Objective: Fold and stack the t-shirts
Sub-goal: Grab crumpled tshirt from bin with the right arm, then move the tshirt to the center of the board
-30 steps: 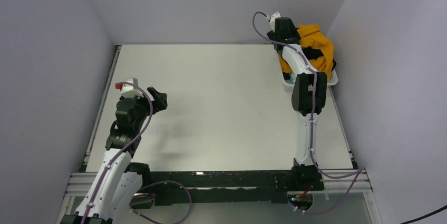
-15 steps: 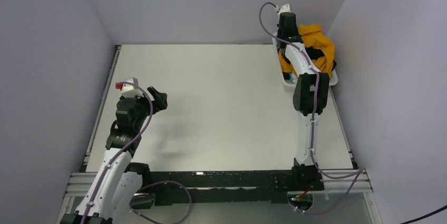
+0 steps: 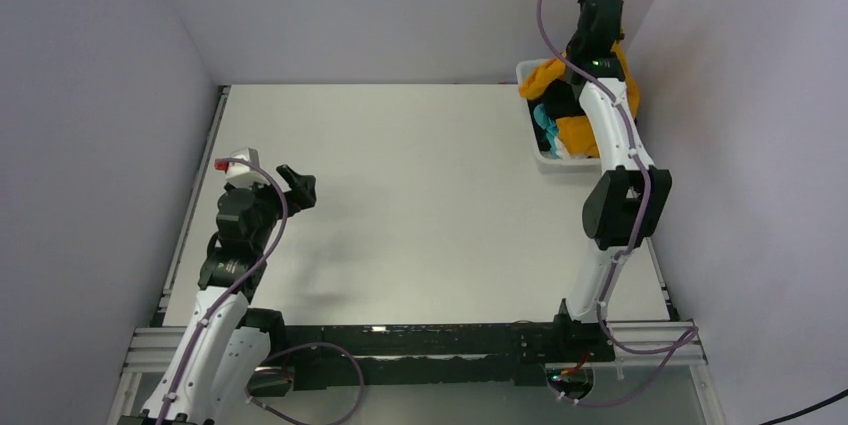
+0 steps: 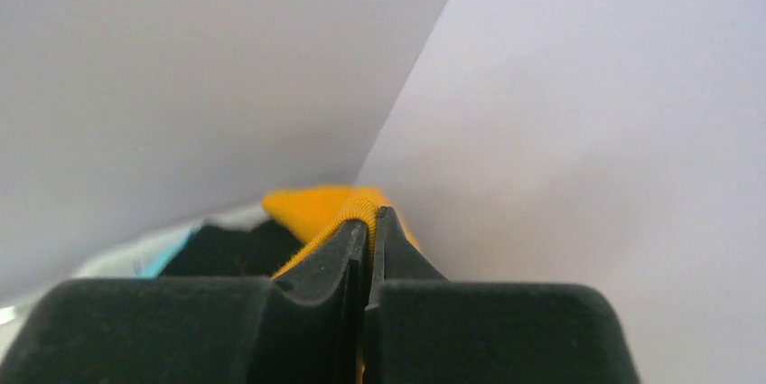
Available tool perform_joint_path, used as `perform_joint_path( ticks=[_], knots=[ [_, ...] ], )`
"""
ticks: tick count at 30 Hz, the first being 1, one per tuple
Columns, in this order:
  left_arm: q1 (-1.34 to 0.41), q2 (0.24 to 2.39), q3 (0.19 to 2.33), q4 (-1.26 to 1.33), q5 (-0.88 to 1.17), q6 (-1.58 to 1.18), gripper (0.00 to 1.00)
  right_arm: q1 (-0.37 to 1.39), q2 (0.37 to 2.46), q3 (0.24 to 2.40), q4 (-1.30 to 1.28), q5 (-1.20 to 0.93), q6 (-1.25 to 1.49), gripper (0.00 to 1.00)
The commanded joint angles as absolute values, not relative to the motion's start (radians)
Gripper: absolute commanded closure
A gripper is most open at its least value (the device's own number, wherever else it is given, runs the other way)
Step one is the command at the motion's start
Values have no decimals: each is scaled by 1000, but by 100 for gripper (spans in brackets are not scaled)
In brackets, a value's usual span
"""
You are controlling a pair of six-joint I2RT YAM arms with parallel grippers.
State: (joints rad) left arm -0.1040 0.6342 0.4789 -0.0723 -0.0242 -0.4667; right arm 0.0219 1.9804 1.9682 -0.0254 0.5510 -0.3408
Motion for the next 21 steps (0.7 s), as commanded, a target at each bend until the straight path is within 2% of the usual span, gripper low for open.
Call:
perform_joint_path(
  ticks=[1, 6, 13, 17, 21],
  knots=[
    [-100, 609, 494, -47, -28, -479, 1, 27, 1851, 2038, 204, 622, -366, 100],
    [-100, 606, 491, -42, -17, -486, 1, 28, 1745, 2052, 332, 572, -424, 100],
    [-100, 604, 491, -40, -9, -492, 1, 28, 1503, 1934, 424, 352, -258, 100],
    [-100, 599, 479, -19, 14, -497, 1, 28, 1414, 2007, 239, 193, -105, 100],
    [-100, 592, 486, -34, 20, -499, 1, 28, 1347, 2026, 166, 41, 71, 100]
  ],
)
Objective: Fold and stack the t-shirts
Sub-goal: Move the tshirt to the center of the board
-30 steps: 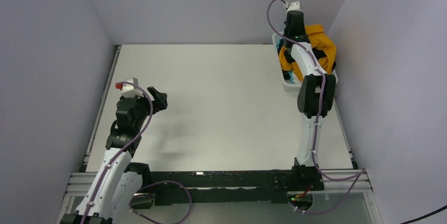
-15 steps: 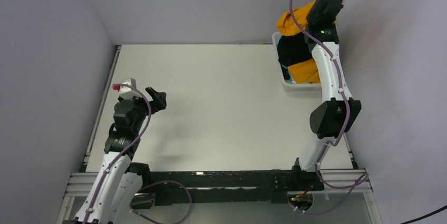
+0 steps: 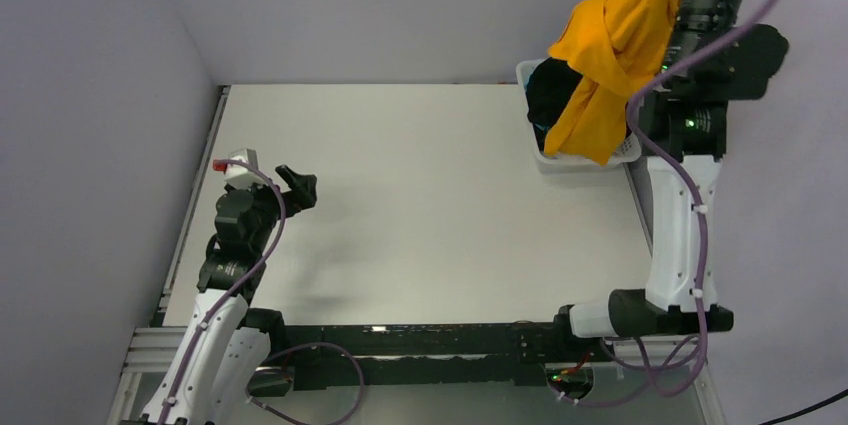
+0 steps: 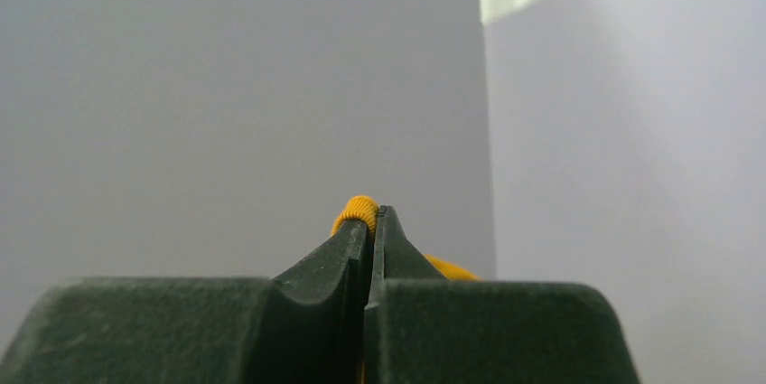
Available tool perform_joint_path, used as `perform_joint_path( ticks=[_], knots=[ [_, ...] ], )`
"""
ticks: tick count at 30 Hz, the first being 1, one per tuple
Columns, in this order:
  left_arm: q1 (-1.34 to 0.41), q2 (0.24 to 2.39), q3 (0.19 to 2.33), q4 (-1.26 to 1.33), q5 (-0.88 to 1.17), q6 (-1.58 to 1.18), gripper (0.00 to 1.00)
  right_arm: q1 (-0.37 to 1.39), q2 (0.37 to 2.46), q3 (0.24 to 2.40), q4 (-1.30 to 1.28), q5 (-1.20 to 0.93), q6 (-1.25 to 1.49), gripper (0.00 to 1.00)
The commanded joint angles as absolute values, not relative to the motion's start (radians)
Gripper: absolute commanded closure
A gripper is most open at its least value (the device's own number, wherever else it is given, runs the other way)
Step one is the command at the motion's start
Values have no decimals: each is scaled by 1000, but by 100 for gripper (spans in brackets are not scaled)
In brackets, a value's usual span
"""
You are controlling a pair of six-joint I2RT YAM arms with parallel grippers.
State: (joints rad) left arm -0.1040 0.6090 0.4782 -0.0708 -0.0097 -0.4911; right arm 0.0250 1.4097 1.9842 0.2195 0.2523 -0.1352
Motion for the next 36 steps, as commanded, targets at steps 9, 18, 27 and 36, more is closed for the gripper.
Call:
perform_joint_path(
  ticks=[9, 18, 27, 36],
  knots=[
    [-100, 540, 482, -56, 38, -509, 1, 156, 1427, 2106, 51, -479, 468, 100],
    [-100, 488, 496, -142, 17, -511, 1, 502, 1655, 2244, 29, -436, 416, 100],
    [-100, 482, 557, -234, -86, -514, 1, 580, 1648, 2163, -36, -169, 452, 100],
    [-100, 610, 580, -238, -132, -548, 1, 261, 1434, 1491, -117, -199, 579, 100]
  ],
)
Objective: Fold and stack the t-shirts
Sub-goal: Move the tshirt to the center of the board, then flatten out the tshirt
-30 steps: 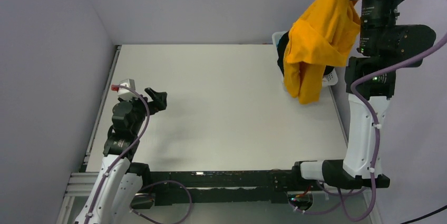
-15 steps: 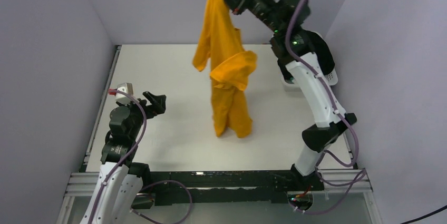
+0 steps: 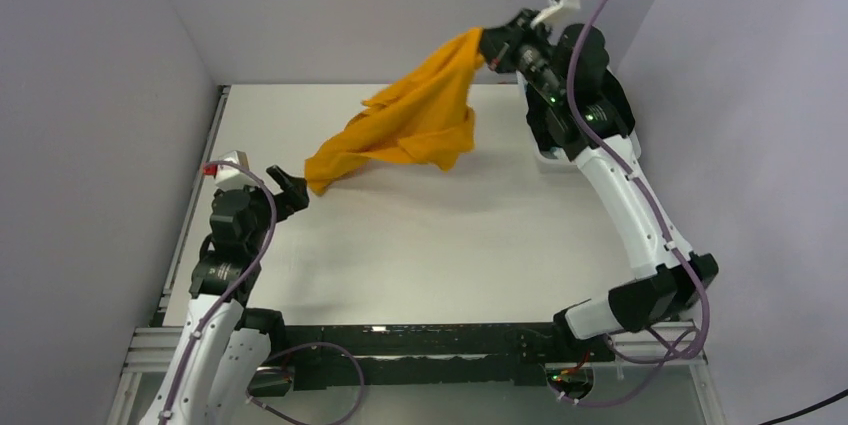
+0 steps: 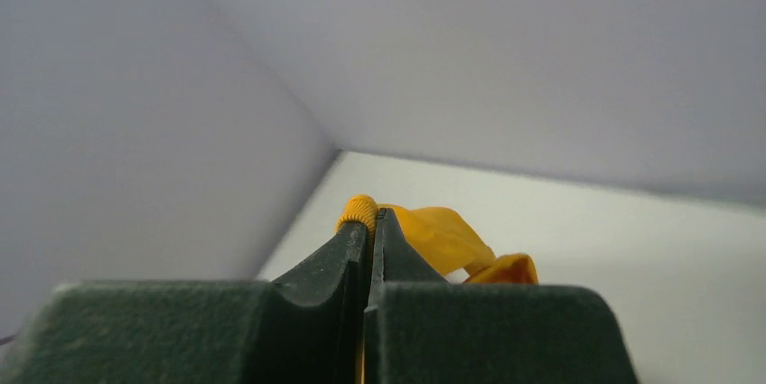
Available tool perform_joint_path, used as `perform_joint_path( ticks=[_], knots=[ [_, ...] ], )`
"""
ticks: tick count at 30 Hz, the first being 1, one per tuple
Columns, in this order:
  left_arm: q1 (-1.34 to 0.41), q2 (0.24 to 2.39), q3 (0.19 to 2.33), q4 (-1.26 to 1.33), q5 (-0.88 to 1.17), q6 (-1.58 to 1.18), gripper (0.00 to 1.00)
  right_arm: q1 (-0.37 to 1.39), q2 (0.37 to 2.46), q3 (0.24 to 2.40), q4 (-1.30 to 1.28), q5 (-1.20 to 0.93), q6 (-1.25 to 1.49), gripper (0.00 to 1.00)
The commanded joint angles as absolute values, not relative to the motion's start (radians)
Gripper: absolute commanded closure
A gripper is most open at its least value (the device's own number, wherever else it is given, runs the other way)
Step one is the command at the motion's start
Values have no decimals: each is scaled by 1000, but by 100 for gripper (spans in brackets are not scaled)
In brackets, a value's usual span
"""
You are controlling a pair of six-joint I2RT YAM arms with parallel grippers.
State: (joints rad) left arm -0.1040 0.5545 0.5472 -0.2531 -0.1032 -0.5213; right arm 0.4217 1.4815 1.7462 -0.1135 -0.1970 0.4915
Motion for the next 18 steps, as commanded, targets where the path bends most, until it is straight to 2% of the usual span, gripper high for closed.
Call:
perform_joint_path(
  ticks=[1, 2, 3, 5, 8, 9, 10, 14, 18],
  knots=[
    [-98, 634, 575, -223, -122, -546, 1, 230, 1434, 1414, -111, -172, 584, 100],
    [-96, 662, 570, -204, -113, -545, 1, 206, 1447, 1348, -108, -126, 587, 96],
    [-93, 694, 568, -192, -100, -551, 1, 189, 1470, 1309, -109, -84, 579, 86],
    [-81, 797, 581, -162, -55, -545, 1, 167, 1549, 1321, -157, -50, 516, 58],
    [-59, 954, 628, -138, -23, -567, 1, 171, 1633, 1432, -259, 36, 435, 22],
    [-54, 1003, 651, -141, -11, -573, 1, 175, 1639, 1456, -281, 75, 424, 5],
    [-50, 1053, 670, -138, -9, -574, 1, 183, 1632, 1463, -289, 115, 410, 1],
    [-38, 1222, 715, -84, 44, -554, 1, 248, 1537, 1367, -291, 243, 344, 0],
    [-38, 1380, 759, -74, 96, -536, 1, 327, 1437, 1191, -296, 252, 341, 0]
  ],
)
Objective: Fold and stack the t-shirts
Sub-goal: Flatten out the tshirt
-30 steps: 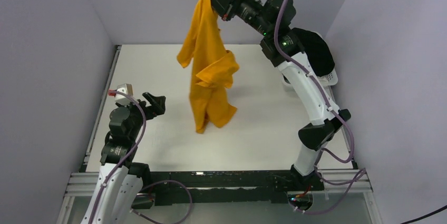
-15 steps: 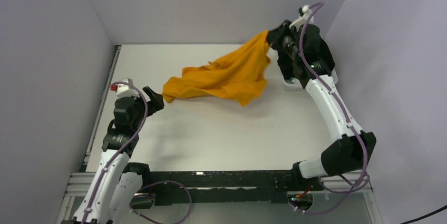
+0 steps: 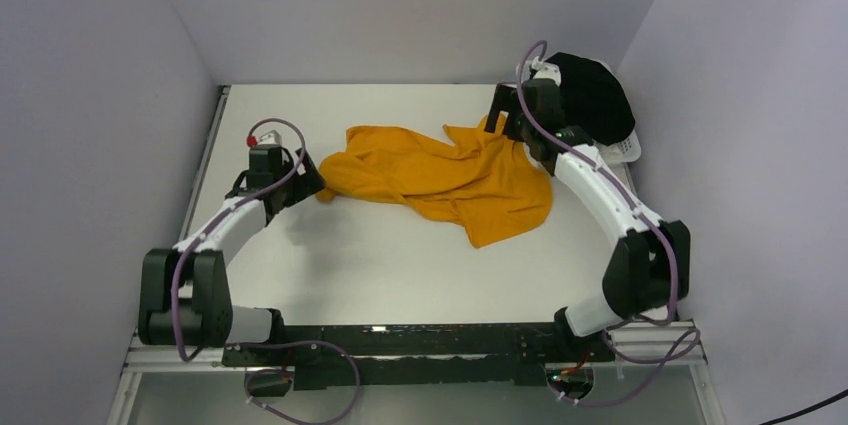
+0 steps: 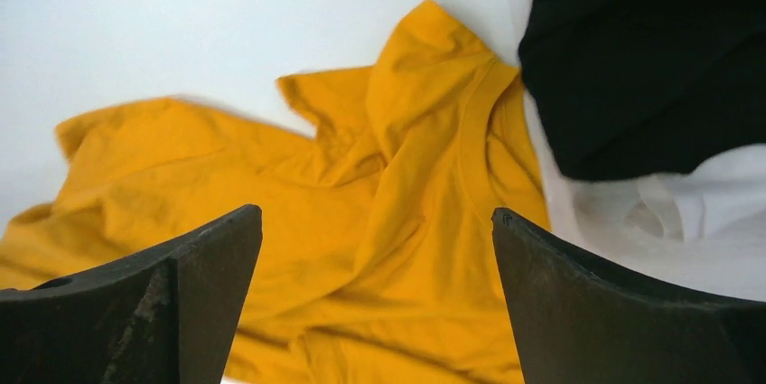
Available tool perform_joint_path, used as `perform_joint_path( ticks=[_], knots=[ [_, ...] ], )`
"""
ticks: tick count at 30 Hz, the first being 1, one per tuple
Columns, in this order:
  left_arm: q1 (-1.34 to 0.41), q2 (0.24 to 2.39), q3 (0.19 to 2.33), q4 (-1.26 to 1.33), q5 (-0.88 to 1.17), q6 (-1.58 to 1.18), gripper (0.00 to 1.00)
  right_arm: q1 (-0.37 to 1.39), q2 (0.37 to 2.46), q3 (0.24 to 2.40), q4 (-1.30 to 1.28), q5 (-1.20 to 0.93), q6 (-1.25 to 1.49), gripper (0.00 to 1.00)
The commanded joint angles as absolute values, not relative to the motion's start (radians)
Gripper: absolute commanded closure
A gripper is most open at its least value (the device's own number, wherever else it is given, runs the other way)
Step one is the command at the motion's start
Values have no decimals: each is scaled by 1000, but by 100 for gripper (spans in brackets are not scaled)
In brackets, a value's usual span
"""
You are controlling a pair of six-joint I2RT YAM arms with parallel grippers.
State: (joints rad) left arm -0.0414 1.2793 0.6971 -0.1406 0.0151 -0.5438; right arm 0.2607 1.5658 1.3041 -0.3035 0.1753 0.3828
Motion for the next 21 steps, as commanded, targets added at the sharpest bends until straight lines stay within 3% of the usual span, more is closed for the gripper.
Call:
perform_joint_path(
  ticks=[1, 9, 14, 16, 19, 20, 21],
  knots=[
    [-37, 1408, 763, -64, 118, -531, 1, 348, 1419, 1151, -296, 246, 350, 0],
    [-39, 1562, 780, -8, 230, -535, 18, 399, 1388, 991, -279, 180, 433, 0],
    [-39, 1645, 812, -9, 190, -536, 34, 407, 1383, 925, -269, 145, 452, 1],
    [-39, 1671, 834, -14, 184, -537, 49, 414, 1373, 901, -282, 140, 463, 1],
    [-40, 1678, 843, -9, 197, -538, 92, 437, 1349, 858, -322, 152, 492, 2],
    [-39, 1671, 836, 6, 198, -543, 100, 451, 1344, 846, -334, 149, 498, 3],
    [-38, 1662, 827, 24, 198, -545, 100, 470, 1342, 836, -348, 142, 497, 3]
  ],
)
